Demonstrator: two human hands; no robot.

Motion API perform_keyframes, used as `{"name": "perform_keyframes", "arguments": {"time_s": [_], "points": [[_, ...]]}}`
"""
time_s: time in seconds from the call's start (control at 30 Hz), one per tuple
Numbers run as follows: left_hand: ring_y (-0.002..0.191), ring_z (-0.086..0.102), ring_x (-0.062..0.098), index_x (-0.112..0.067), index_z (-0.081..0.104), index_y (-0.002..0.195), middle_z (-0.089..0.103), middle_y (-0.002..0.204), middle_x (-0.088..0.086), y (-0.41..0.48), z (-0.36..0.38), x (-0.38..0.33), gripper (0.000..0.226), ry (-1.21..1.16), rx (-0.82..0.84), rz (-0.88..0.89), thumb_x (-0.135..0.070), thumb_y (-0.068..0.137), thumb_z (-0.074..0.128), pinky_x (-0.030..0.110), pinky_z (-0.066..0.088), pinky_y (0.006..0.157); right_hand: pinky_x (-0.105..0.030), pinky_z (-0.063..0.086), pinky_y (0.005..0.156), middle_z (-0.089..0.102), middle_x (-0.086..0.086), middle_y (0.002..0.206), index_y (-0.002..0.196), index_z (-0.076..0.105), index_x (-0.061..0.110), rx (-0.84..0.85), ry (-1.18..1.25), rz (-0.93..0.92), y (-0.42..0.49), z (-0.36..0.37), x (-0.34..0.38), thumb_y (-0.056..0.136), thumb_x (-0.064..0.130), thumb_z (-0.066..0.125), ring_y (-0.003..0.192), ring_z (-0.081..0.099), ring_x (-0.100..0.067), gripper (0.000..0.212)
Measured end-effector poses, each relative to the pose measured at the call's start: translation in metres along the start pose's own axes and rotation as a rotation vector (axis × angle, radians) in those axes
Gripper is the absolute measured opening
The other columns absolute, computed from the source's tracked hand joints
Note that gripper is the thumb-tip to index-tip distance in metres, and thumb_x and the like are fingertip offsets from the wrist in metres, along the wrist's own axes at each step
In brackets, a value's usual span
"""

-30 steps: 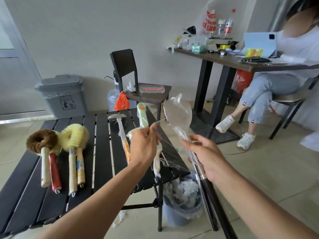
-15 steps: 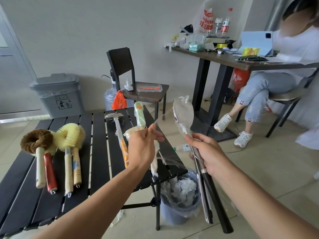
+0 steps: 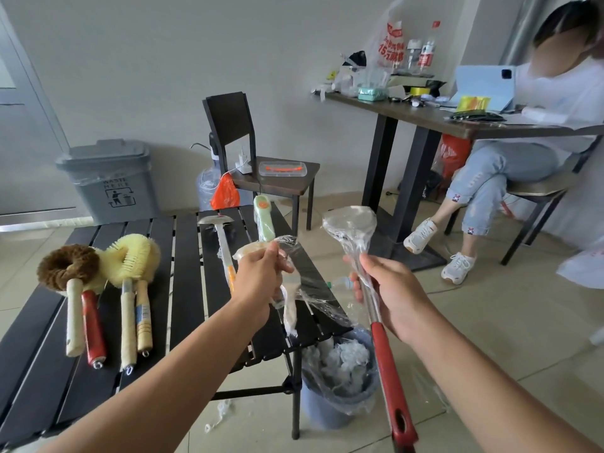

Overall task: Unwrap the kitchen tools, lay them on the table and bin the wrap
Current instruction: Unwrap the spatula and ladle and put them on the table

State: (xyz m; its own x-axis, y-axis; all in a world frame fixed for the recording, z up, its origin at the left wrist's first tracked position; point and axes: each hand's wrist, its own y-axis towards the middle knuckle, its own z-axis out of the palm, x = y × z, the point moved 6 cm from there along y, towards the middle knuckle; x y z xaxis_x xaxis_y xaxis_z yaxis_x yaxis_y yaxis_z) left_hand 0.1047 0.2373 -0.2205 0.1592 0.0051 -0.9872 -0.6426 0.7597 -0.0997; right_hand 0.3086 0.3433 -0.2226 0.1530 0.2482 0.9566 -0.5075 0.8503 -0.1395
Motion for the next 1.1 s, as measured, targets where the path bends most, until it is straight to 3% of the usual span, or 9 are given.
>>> {"name": "perform_keyframes", "arguments": {"time_s": [0.27,0.4,0.47,0.53,0.67,0.73,0.83,0.93,1.1], "points": [[0.055,0.042,0.010,-0.006,0.064,0.088,0.050,0.061,-0.011,-0.021,0.030,-0.002,0.063,0.649,0.145,0.285,-0.063,0.106,0.043,0.032,0.036,0.056,-0.026,0.049,0.057,0.068,-0.004,0.076,0.109,0.076,0.004,-0.010,-0.132,-0.033,-0.006,0.007,-0.002,0.102,0.029,0.071,0.061,0.060,-0.013,0.026],[0.041,0.043,0.002,-0.015,0.071,0.062,0.049,0.042,-0.012,-0.032,0.042,-0.012,0.077,0.578,0.247,0.369,-0.078,0.098,0.047,0.016,0.037,0.054,-0.028,0.049,0.061,0.065,-0.002,0.074,0.102,0.073,0.002,-0.057,-0.248,-0.051,-0.009,0.006,0.000,0.095,0.033,0.080,0.065,0.059,-0.015,0.033],[0.044,0.038,0.013,-0.005,0.055,0.056,0.045,0.046,-0.004,-0.036,0.047,-0.010,0.081,0.562,0.285,0.377,-0.076,0.094,0.058,0.025,0.038,0.056,-0.028,0.050,0.061,0.064,0.000,0.071,0.101,0.075,0.007,-0.068,-0.285,-0.066,-0.010,0.006,0.003,0.096,0.035,0.079,0.064,0.060,-0.013,0.029],[0.050,0.039,0.015,-0.005,0.045,0.058,0.048,0.058,0.004,-0.037,0.049,-0.004,0.068,0.534,0.273,0.358,-0.053,0.096,0.072,0.032,0.040,0.059,-0.024,0.051,0.058,0.066,0.004,0.067,0.098,0.076,0.008,-0.075,-0.345,-0.089,-0.012,0.005,0.005,0.096,0.037,0.078,0.061,0.062,-0.009,0.029],[0.061,0.062,0.015,0.005,0.072,0.082,0.076,0.087,0.017,-0.039,0.053,0.008,0.047,0.332,0.323,0.208,-0.037,0.102,0.070,0.030,0.051,0.061,-0.021,0.058,0.061,0.072,0.002,0.072,0.097,0.075,0.004,-0.085,-0.418,-0.126,-0.014,0.006,0.006,0.098,0.037,0.076,0.061,0.068,-0.006,0.033],[0.058,0.069,0.022,0.004,0.073,0.085,0.077,0.078,0.018,-0.042,0.055,0.009,0.043,0.181,0.370,0.151,-0.034,0.103,0.068,0.031,0.058,0.055,-0.020,0.058,0.061,0.071,0.003,0.071,0.096,0.075,0.004,-0.098,-0.381,-0.121,-0.014,0.005,0.006,0.098,0.037,0.076,0.061,0.066,-0.006,0.033],[0.034,0.043,0.017,-0.005,0.054,0.068,0.057,0.051,0.007,-0.043,0.054,0.002,0.052,0.204,0.311,0.198,-0.045,0.095,0.074,0.023,0.038,0.037,-0.030,0.056,0.069,0.066,0.003,0.071,0.098,0.077,0.005,-0.112,-0.326,-0.118,-0.013,0.004,0.008,0.096,0.039,0.078,0.068,0.062,-0.012,0.034],[0.034,0.032,0.014,-0.020,0.040,0.057,0.042,0.046,-0.002,-0.039,0.050,-0.005,0.060,0.292,0.276,0.226,-0.054,0.090,0.077,0.025,0.039,0.042,-0.031,0.052,0.071,0.062,-0.001,0.073,0.102,0.076,0.000,-0.117,-0.295,-0.137,-0.010,-0.002,0.013,0.093,0.040,0.080,0.071,0.058,-0.015,0.041],[0.041,0.021,0.016,-0.009,0.048,0.065,0.029,0.055,0.006,-0.026,0.035,-0.012,0.061,0.319,0.223,0.164,-0.058,0.096,0.067,0.020,0.027,0.038,-0.020,0.052,0.062,0.066,0.005,0.068,0.095,0.084,0.012,-0.080,-0.169,-0.123,-0.006,-0.008,0.016,0.091,0.035,0.082,0.062,0.061,-0.006,0.023]]}}
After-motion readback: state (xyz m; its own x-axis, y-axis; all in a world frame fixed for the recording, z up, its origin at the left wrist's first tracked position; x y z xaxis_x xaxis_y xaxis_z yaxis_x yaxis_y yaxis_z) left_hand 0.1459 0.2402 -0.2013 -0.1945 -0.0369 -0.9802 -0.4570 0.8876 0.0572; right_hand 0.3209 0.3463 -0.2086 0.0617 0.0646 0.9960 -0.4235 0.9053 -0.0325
